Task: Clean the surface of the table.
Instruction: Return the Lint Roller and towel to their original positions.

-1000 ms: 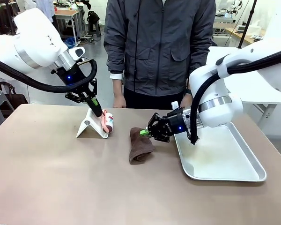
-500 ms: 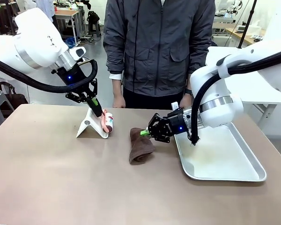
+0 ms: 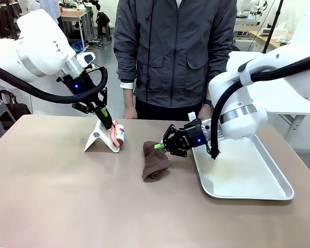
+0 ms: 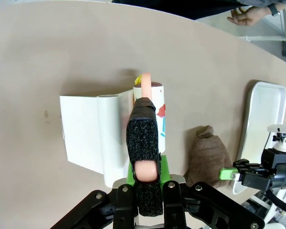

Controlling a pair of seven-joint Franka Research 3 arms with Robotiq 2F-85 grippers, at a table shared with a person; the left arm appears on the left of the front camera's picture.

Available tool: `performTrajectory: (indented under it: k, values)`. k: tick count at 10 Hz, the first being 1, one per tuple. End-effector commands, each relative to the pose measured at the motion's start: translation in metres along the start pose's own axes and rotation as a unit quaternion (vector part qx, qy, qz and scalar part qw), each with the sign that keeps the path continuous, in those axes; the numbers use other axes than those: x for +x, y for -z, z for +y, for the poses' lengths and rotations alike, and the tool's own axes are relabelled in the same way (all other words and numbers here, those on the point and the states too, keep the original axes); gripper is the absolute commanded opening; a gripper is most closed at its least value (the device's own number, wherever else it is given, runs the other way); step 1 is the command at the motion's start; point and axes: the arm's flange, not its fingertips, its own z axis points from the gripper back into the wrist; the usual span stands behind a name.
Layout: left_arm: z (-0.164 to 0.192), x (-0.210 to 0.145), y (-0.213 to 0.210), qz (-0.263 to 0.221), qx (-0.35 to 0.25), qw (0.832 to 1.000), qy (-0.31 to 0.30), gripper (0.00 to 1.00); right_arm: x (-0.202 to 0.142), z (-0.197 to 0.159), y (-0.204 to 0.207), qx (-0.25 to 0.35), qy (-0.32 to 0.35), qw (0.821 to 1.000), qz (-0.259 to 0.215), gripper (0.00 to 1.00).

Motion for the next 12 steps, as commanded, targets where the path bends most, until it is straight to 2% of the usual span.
performTrajectory:
  k: [1,2,3,4,5,9,10,12]
  values:
    - [0.006,-0.007,0.002,-0.015,0.017,1.0,0.009,0.2,0.007,0.004,0.001,-0.005,0.012,1.0,0.01,0.07]
    - [0.007,-0.007,0.001,-0.015,0.015,1.0,0.005,0.71,0.006,0.004,0.001,-0.009,0.012,1.0,0.014,0.22]
    - [0.007,-0.007,0.0,-0.017,0.018,1.0,0.0,0.79,0.006,0.004,0.0,-0.011,0.011,1.0,0.02,0.64]
    - [0.009,-0.008,-0.003,-0.02,0.019,1.0,-0.003,1.0,0.006,0.004,0.0,-0.01,0.013,1.0,0.021,0.79]
    - [0.011,-0.008,-0.006,-0.024,0.019,0.999,-0.007,1.0,0.007,0.004,0.0,-0.008,0.013,1.0,0.024,1.0]
    - [0.034,-0.018,-0.028,-0.048,0.015,0.999,-0.02,1.0,0.009,0.002,-0.007,-0.02,0.019,1.0,0.007,1.0]
    - [0.041,-0.034,-0.041,-0.05,0.002,0.999,-0.015,1.0,0.008,0.002,-0.013,-0.041,0.015,0.999,-0.01,1.0]
    - [0.051,-0.072,-0.068,-0.084,-0.025,0.996,-0.015,1.0,0.001,0.008,-0.032,-0.095,-0.008,0.993,-0.062,1.0]
